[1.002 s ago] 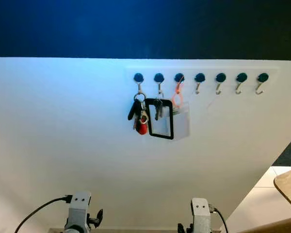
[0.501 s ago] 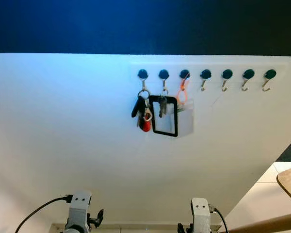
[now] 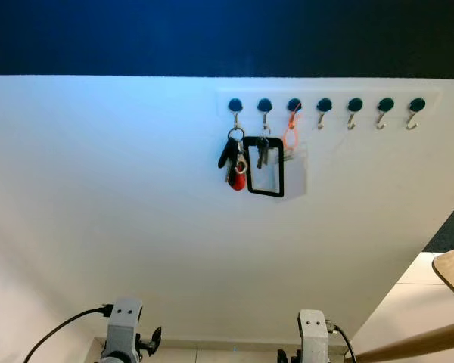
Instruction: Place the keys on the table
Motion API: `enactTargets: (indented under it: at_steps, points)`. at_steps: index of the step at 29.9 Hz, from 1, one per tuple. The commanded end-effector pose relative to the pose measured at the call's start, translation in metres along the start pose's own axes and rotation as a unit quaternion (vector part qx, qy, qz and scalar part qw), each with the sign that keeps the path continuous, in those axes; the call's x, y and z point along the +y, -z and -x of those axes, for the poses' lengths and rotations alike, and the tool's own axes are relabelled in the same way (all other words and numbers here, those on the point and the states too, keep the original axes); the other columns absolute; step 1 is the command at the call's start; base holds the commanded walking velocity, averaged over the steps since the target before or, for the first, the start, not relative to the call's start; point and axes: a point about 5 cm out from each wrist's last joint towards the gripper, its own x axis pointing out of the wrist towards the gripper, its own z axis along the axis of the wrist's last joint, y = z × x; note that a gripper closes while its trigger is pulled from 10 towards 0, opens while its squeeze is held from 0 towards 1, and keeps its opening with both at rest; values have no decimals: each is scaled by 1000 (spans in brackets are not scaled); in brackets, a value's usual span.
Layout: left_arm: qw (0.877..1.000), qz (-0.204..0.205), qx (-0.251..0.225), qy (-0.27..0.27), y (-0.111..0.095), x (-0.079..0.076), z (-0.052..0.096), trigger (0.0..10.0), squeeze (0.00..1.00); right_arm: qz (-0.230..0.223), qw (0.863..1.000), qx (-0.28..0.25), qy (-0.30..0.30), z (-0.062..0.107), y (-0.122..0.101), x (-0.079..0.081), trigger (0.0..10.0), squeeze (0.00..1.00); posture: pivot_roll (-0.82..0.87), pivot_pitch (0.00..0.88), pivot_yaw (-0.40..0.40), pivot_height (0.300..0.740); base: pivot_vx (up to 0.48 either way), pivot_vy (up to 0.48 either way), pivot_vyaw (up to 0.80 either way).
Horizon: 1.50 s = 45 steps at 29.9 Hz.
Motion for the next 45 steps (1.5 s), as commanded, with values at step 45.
enactTargets:
  at_steps: [45]
  points:
    - [999,3,16,-37,-2,10,-2,10000,0,-8,999,-34,-3,-2,-11,2,10000,0,43,59,23,740,-187,-103,0]
